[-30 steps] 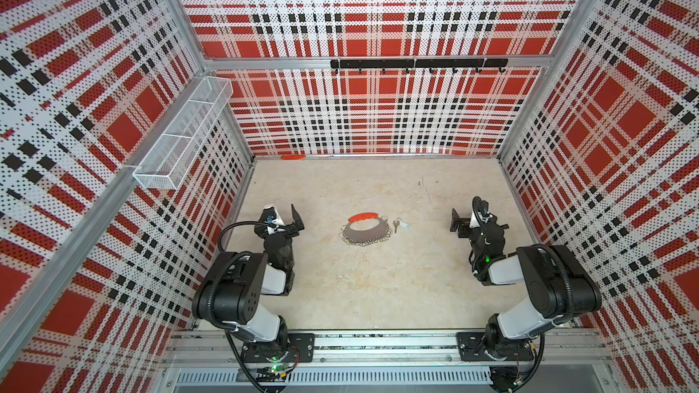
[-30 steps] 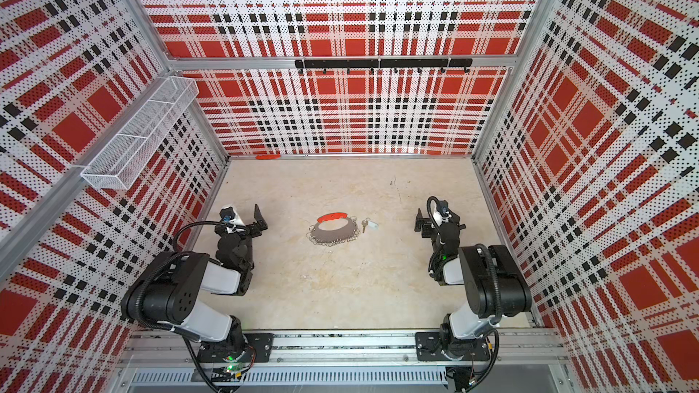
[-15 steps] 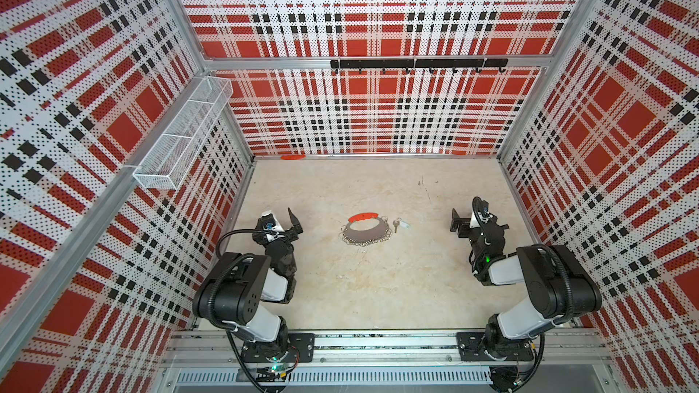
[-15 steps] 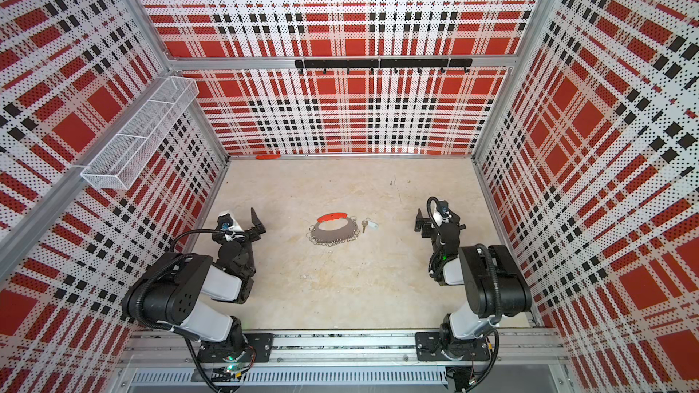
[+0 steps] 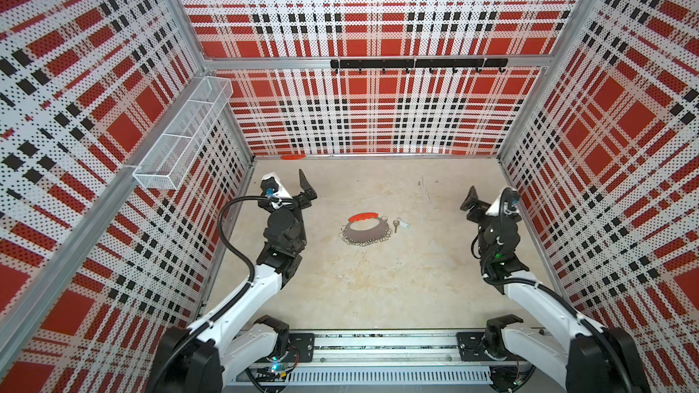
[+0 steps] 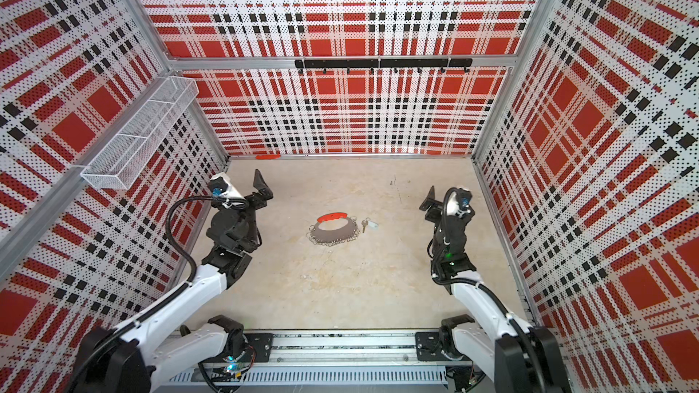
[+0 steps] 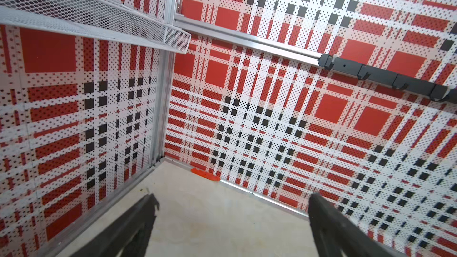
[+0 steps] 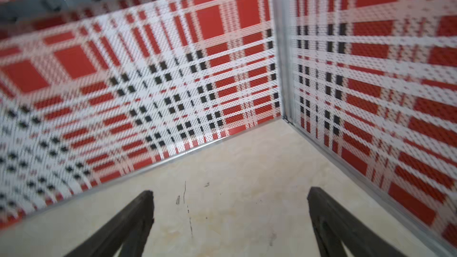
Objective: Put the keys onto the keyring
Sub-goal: 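Move the left gripper toward the keyring plate while the right gripper approaches the key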
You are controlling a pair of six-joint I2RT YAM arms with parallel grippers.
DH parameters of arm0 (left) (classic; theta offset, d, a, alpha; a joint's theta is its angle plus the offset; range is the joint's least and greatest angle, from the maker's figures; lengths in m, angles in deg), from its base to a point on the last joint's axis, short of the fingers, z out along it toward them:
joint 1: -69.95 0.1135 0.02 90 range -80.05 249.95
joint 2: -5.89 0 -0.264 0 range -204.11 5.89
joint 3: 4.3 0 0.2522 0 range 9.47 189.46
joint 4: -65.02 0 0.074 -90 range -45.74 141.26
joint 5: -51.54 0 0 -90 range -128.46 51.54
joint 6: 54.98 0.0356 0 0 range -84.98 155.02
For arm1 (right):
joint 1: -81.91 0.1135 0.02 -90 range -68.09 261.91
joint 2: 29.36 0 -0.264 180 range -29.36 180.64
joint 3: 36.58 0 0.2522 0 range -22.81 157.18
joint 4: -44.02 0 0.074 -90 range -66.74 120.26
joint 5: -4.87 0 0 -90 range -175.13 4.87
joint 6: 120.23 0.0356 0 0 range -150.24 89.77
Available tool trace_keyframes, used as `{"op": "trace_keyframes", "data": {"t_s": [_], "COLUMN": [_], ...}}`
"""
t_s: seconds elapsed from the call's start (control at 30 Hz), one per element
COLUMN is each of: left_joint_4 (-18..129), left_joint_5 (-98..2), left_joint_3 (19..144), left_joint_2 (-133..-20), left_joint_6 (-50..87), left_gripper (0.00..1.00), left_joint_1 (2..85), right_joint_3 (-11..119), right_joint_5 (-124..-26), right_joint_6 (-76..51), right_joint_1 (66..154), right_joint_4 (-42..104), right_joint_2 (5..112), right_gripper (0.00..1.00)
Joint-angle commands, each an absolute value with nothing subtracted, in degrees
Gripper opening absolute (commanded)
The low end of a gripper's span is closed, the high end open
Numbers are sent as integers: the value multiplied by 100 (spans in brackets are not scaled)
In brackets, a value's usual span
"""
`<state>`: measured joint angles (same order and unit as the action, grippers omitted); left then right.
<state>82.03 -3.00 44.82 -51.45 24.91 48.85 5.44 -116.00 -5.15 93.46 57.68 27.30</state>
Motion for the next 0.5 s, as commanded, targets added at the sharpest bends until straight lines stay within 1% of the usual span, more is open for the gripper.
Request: {"op": "trace_keyframes", "data": {"t_s": [0.0, 0.03, 0.07, 0.1, 0.17, 0.27, 0.3, 0.33, 0.37, 0.47], "left_joint_4": [5747, 5681, 5500, 5354, 4858, 4396, 4376, 4329, 4320, 4228], "left_joint_5": [-647, -866, -1221, -1431, -1465, -1481, -1560, -1768, -2181, -2970], "left_joint_3": [4538, 4462, 4453, 4459, 4551, 4548, 4503, 4484, 4496, 4571], "left_joint_2": [-4797, -4674, -4554, -4464, -4213, -3783, -3669, -3550, -3478, -3504], "left_joint_6": [1174, 1015, 951, 911, 529, 211, 106, 12, -5, -176], "left_gripper": [98, 98, 98, 98, 98, 98, 98, 98, 98, 98], "left_joint_1": [4901, 4965, 5067, 5161, 5312, 5531, 5838, 6074, 6362, 6944], "right_joint_3": [606, 538, 487, 423, 149, -127, -171, -199, -175, 317], "right_joint_5": [-12023, -11133, -10726, -10488, -10163, -9827, -9789, -9778, -9826, -10263], "right_joint_6": [1414, 1206, 1135, 966, 654, 423, 326, 203, -105, -504], "right_joint_1": [8983, 8721, 8660, 8682, 8860, 9345, 9553, 9805, 10081, 10692], "right_joint_4": [3182, 3398, 3485, 3603, 4034, 4619, 4861, 5103, 5310, 5034], "right_joint_2": [2626, 2626, 2634, 2645, 2645, 2695, 2762, 2887, 3064, 3628], "right_gripper": [100, 100, 100, 100, 100, 100, 100, 100, 100, 100]}}
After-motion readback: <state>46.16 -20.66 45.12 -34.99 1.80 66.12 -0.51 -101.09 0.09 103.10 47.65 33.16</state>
